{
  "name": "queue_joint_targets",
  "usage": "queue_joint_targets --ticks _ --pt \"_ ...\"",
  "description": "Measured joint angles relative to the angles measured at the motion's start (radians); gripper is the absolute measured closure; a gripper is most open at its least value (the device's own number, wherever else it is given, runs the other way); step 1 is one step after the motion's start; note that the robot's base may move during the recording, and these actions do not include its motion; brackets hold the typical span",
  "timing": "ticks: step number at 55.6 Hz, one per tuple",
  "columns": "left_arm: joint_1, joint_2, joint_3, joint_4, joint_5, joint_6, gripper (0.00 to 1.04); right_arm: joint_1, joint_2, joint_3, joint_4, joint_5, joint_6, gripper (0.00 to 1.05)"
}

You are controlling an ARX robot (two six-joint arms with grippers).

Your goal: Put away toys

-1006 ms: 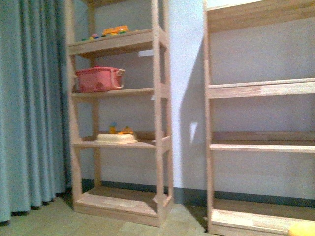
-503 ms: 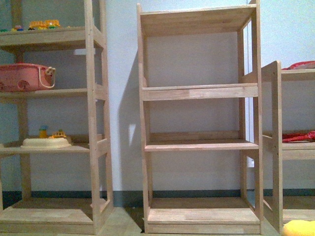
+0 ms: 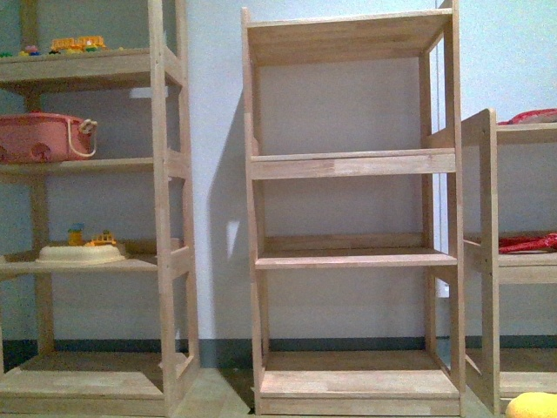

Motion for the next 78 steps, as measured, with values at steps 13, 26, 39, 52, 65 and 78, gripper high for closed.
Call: queue_joint_targets --ticks 13,26,39,52,65,78 --pt "0.000 0.000 0.000 0.000 0.000 0.000 0.06 0.000 0.000 0.000 0.000 0.000 0.000 0.98" --pt "0.000 0.000 0.000 0.000 0.000 0.000 0.06 0.000 0.000 0.000 0.000 0.000 0.000 0.98" --pt "0.000 -0.001 0.000 0.000 0.000 0.000 0.06 0.000 0.000 0.000 0.000 0.000 0.000 0.98" --pt "0.000 -0.001 0.000 0.000 0.000 0.000 0.06 0.000 0.000 0.000 0.000 0.000 0.000 0.98" --pt "0.000 -0.001 0.000 0.000 0.000 0.000 0.06 0.000 0.000 0.000 0.000 0.000 0.000 0.98" --pt "0.000 0.000 0.000 0.000 0.000 0.000 0.06 0.000 0.000 0.000 0.000 0.000 0.000 0.98"
